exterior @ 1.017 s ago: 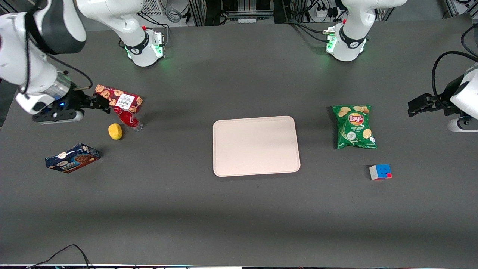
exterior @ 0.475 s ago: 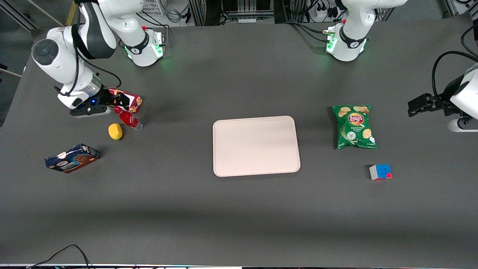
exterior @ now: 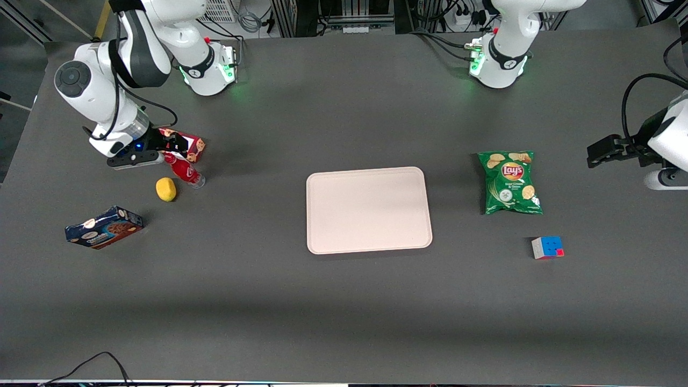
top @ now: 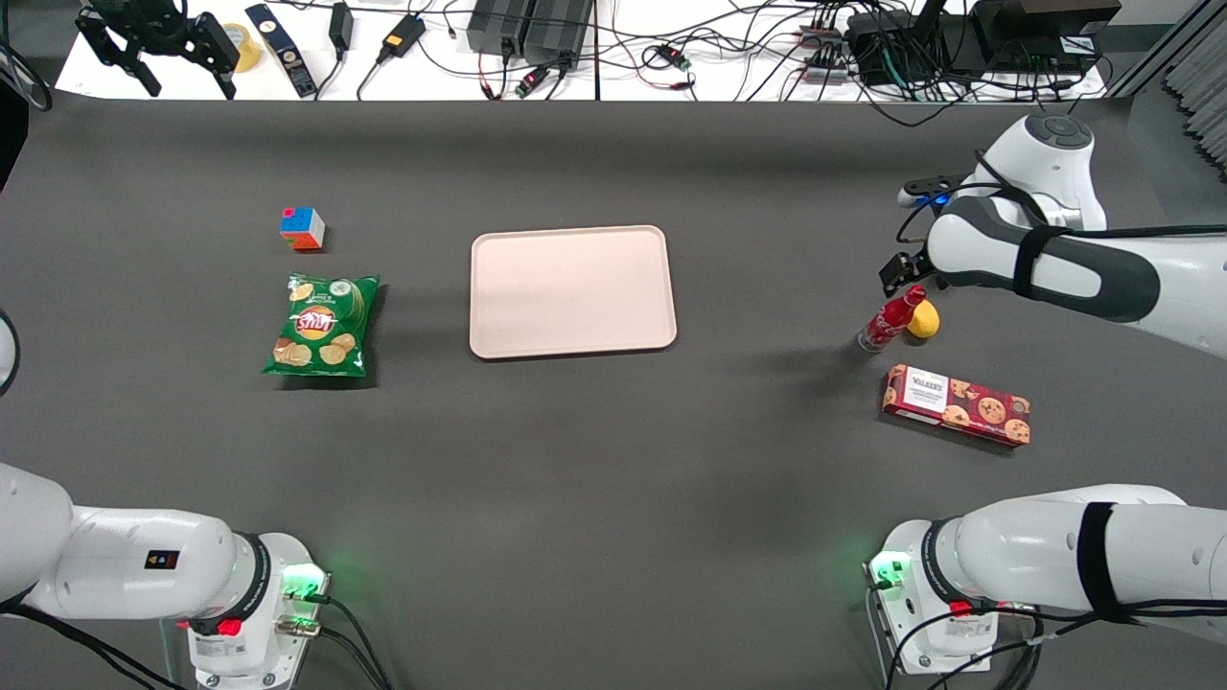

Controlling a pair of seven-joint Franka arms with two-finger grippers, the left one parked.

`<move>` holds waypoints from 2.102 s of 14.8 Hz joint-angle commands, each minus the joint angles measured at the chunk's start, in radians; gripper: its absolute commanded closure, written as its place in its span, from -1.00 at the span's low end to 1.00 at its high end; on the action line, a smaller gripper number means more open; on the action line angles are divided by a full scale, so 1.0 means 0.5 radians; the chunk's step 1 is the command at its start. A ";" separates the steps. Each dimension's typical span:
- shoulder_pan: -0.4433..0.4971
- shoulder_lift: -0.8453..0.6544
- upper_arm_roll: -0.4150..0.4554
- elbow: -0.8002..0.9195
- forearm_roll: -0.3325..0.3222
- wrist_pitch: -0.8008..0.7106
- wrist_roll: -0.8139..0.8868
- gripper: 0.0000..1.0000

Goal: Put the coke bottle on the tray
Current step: 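Close the right gripper around the bottle's cap end, then lift the bottle off the table with the right gripper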

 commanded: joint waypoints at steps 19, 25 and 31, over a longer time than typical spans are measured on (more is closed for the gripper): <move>-0.036 0.048 -0.005 -0.075 -0.070 0.145 -0.073 0.87; -0.033 -0.053 0.004 0.126 -0.083 -0.166 -0.039 1.00; -0.002 -0.010 0.102 0.871 -0.049 -0.998 0.001 1.00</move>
